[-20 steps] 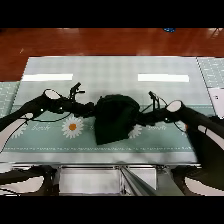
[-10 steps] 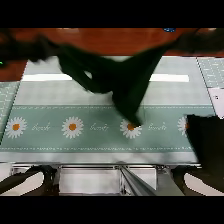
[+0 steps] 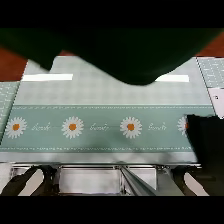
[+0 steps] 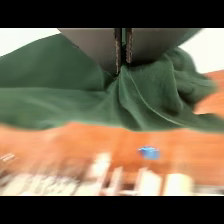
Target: Fold the shirts.
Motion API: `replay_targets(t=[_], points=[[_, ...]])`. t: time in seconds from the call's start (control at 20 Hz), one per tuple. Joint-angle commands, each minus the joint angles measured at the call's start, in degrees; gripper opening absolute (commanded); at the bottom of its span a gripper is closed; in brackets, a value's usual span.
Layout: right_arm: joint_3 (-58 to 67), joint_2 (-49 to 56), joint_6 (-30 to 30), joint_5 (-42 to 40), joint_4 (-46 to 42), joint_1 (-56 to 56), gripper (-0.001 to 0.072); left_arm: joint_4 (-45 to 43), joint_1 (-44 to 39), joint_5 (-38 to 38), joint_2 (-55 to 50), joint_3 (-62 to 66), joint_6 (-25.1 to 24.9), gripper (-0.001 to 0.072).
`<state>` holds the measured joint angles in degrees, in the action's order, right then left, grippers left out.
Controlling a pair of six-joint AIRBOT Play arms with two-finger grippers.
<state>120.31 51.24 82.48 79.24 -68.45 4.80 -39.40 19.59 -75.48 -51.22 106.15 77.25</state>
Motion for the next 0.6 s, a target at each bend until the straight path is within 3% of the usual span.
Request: replay_targets(t=[0.0, 0.1, 0.35, 0.45, 0.55], points=[[-2.1, -9.11, 2.54, 3.63, -10.47, 0.09, 0.0019, -16.15, 1.09, -5.81, 9.38, -1.44, 3.32, 0.0019], [-7.5, -13.07, 3.96, 5.25, -12.79, 0.09, 0.0019, -21.92, -1.68, -5.86, 15.02, -8.52, 4.72, 0.0019], [-24.7, -15.61, 4.96, 7.15, -7.58, 0.09, 0.0019, -23.96, -9.49, -7.3, 24.87, -35.76, 6.01, 0.0019], [-33.73, -14.01, 4.0, 5.2, -5.49, 0.09, 0.0019, -24.72, -9.42, -4.07, 24.74, -45.27, 6.03, 0.0019], [-41.22, -10.99, 3.41, 0.74, -5.44, 0.09, 0.0019, -23.67, -9.49, 4.15, 21.81, -53.31, 6.01, 0.0019]])
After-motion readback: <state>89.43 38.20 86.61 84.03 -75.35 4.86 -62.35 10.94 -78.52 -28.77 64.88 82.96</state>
